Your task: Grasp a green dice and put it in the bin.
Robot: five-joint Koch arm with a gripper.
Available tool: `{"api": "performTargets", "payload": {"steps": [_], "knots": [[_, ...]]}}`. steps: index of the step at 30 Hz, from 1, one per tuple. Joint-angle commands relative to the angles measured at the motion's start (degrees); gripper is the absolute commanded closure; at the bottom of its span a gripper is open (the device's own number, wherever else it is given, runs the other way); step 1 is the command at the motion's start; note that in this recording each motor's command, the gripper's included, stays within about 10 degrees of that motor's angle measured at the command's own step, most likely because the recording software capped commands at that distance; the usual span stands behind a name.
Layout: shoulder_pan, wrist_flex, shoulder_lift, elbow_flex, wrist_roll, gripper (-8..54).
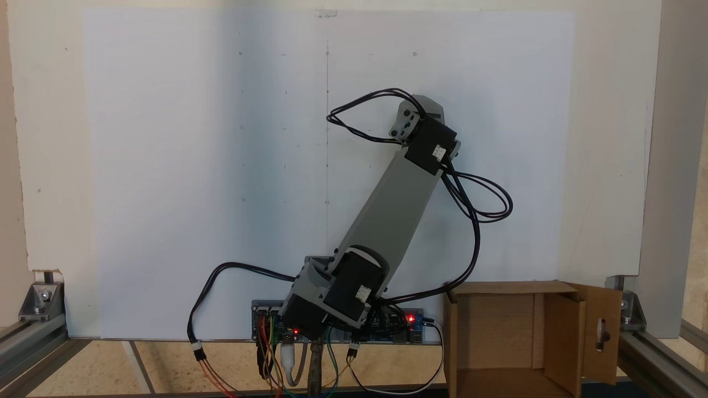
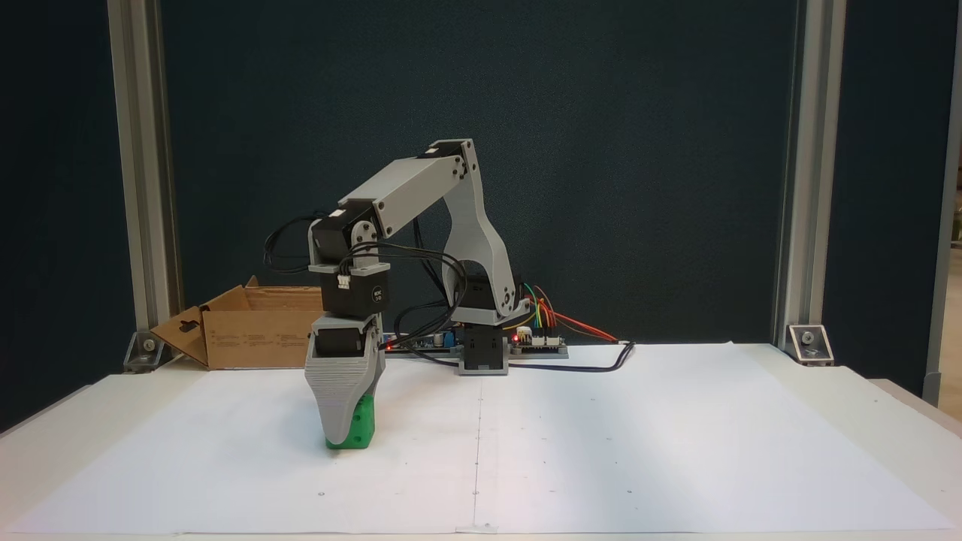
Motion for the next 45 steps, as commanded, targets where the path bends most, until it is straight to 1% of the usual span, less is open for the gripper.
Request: {"api": "performTargets", "payload": {"steps": [1, 6, 8, 12, 13, 14, 20, 25, 27, 29, 32, 34, 39, 45], "knots": [[-0.26, -0.18, 1.23, -0.97, 2.64, 6.3], [-0.79, -0.26, 0.88, -0.97, 2.55, 14.8], [-0.97, -0.53, 0.88, -1.05, 2.55, 17.1], [-1.05, -1.14, 0.88, -1.05, 2.20, 28.7], [-0.97, -1.58, 0.88, -1.05, 2.20, 32.6], [-0.97, -1.67, 0.97, -1.05, 2.02, 33.7], [0.00, 0.88, 4.48, -1.23, 2.02, 33.7], [1.41, 12.83, 12.22, -4.75, 2.11, 33.7], [1.58, 18.19, 18.90, -5.45, 2.64, 33.7], [1.41, 25.29, 22.06, -10.02, 2.72, 33.7], [2.81, 36.21, 25.66, -22.06, 4.04, 33.8], [4.04, 36.39, 26.46, -25.31, 5.19, 33.7], [14.85, 35.42, 27.95, -29.18, 5.10, 33.7], [37.88, 33.49, 27.86, -34.63, 5.19, 33.7]]}}
